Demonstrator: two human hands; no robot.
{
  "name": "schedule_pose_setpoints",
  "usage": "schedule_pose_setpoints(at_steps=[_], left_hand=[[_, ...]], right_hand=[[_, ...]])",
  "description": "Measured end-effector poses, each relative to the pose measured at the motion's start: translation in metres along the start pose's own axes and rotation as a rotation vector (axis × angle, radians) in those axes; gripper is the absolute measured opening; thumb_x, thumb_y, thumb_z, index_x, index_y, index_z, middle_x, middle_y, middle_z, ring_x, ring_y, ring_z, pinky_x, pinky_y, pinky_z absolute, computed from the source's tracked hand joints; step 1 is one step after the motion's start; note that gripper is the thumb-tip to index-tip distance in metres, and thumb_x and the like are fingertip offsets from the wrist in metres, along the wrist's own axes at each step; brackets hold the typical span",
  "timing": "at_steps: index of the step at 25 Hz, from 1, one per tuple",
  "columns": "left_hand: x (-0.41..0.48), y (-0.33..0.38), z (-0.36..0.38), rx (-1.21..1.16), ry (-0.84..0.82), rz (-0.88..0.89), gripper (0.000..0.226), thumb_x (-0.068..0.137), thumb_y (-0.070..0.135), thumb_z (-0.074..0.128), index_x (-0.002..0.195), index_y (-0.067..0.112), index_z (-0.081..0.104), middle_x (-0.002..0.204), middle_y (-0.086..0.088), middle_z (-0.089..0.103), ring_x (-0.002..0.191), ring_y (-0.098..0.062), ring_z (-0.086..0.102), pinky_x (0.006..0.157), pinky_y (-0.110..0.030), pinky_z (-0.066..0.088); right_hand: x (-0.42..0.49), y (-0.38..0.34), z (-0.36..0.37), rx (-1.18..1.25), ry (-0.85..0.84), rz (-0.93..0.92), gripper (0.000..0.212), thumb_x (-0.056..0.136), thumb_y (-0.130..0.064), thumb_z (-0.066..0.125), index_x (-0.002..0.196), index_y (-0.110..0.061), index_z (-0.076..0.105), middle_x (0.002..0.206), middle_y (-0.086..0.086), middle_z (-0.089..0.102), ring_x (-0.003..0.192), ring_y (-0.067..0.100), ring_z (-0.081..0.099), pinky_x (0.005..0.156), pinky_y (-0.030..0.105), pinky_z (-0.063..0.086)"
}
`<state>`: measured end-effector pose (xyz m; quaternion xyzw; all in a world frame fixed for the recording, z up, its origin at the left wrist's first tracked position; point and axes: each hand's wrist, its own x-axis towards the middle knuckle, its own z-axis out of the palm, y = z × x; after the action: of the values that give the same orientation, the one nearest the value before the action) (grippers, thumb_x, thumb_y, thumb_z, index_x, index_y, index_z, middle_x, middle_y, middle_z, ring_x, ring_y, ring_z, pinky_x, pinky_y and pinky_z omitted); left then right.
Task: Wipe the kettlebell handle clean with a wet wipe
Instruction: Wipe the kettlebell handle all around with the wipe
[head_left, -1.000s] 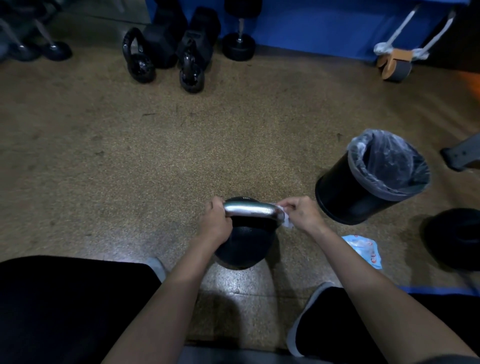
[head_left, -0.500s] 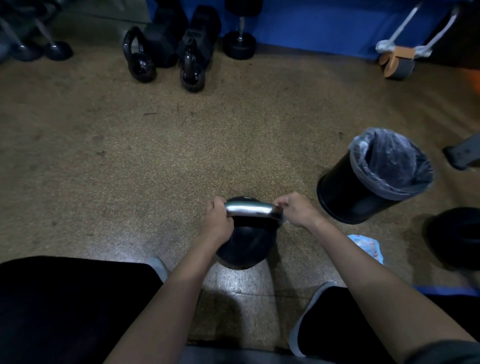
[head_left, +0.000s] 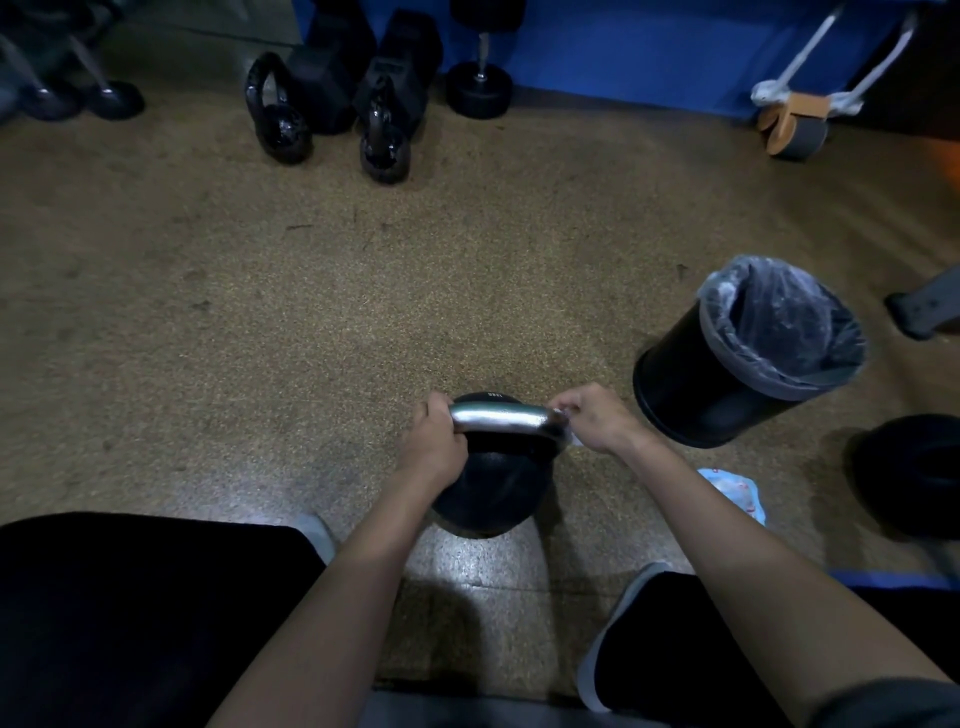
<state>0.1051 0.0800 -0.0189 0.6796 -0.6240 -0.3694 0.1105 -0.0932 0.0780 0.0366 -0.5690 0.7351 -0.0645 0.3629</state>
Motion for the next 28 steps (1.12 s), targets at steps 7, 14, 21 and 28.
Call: schedule_pose_setpoints(at_steps=[7, 14, 21, 28], left_hand=[[0.0, 0.0, -0.001, 0.007, -0.002, 0.008, 0.035, 0.086, 0.011, 0.049, 0.12, 0.014, 0.039, 0.125, -0.013, 0.046, 0.109, -0.035, 0.051, 0.097, -0.045, 0.043], [0.0, 0.001, -0.001, -0.001, -0.004, -0.004, 0.035, 0.086, 0.009, 0.048, 0.12, 0.014, 0.04, 0.125, -0.013, 0.046, 0.111, -0.035, 0.05, 0.098, -0.044, 0.042], [0.0, 0.001, -0.001, -0.005, 0.003, 0.002, 0.035, 0.086, 0.009, 0.048, 0.12, 0.013, 0.04, 0.125, -0.014, 0.047, 0.11, -0.035, 0.051, 0.099, -0.045, 0.042], [-0.001, 0.002, -0.002, -0.004, -0.006, -0.002, 0.037, 0.086, 0.009, 0.049, 0.122, 0.012, 0.04, 0.127, -0.014, 0.046, 0.113, -0.035, 0.051, 0.099, -0.042, 0.042]], right_hand=[[0.003, -0.001, -0.001, -0.053, -0.046, 0.002, 0.035, 0.086, 0.001, 0.048, 0.086, -0.024, 0.073, 0.082, 0.0, 0.065, 0.082, 0.015, 0.059, 0.07, 0.021, 0.04], [0.005, -0.004, -0.01, -0.06, -0.111, 0.01, 0.036, 0.085, 0.002, 0.047, 0.09, -0.022, 0.073, 0.081, 0.001, 0.066, 0.075, 0.013, 0.059, 0.062, 0.021, 0.041], [0.005, -0.009, -0.01, -0.074, -0.111, -0.03, 0.035, 0.087, 0.001, 0.047, 0.097, -0.019, 0.074, 0.09, 0.003, 0.07, 0.084, 0.013, 0.062, 0.059, 0.017, 0.041], [0.011, -0.006, -0.004, -0.024, 0.043, -0.036, 0.022, 0.086, -0.005, 0.057, 0.085, -0.017, 0.075, 0.097, 0.001, 0.073, 0.095, 0.013, 0.064, 0.085, 0.02, 0.045]])
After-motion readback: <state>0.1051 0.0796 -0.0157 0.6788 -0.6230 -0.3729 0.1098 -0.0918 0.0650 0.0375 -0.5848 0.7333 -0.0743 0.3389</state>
